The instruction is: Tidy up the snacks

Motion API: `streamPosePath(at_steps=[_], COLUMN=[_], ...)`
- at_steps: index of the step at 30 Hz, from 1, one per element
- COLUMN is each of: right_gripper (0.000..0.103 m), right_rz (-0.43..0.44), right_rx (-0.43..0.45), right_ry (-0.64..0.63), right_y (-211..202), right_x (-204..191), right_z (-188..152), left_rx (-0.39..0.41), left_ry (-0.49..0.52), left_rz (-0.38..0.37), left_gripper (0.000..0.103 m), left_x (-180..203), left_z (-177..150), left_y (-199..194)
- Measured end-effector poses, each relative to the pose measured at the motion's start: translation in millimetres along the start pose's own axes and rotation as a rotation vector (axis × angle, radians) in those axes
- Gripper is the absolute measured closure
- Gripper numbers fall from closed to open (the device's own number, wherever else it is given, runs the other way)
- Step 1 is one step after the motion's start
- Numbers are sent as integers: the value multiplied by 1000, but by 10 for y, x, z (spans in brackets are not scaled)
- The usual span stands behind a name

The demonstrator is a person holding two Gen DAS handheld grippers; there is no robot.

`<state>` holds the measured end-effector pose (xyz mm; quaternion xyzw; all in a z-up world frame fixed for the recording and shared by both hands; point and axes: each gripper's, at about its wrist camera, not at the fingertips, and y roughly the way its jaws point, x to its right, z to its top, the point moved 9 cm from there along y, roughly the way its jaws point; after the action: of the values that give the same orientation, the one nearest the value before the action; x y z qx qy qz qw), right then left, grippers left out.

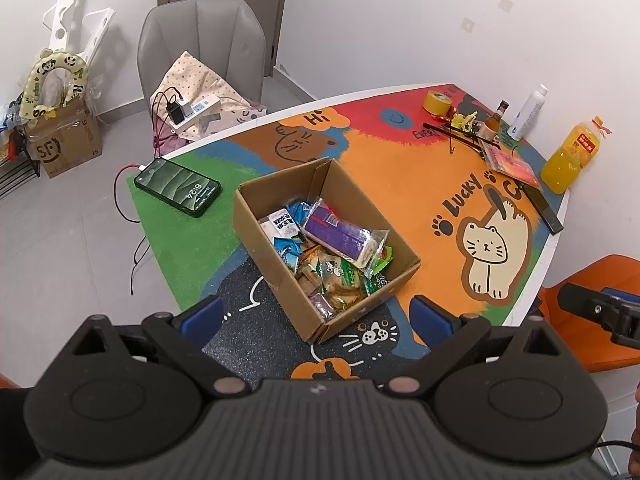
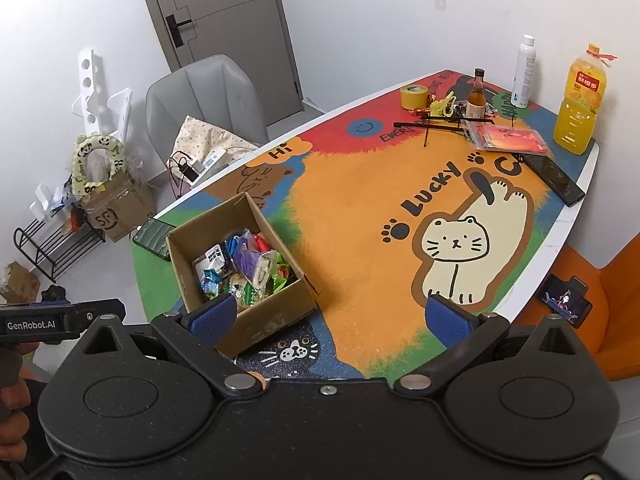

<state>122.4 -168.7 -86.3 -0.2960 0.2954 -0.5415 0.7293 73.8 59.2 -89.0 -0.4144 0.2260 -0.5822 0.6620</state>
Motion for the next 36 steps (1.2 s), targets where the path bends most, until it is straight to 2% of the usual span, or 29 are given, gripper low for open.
streamPosePath(at_steps=[36], right_gripper=[0], right_rz=[7], right_rx=[9], right_ry=[-4], right_y=[-11], right_x=[82], right_z=[18], left_rx=[-14], left_ry=[27], left_rz=[5], left_gripper=[4], left_x=[169], left_z=[21], left_y=[77])
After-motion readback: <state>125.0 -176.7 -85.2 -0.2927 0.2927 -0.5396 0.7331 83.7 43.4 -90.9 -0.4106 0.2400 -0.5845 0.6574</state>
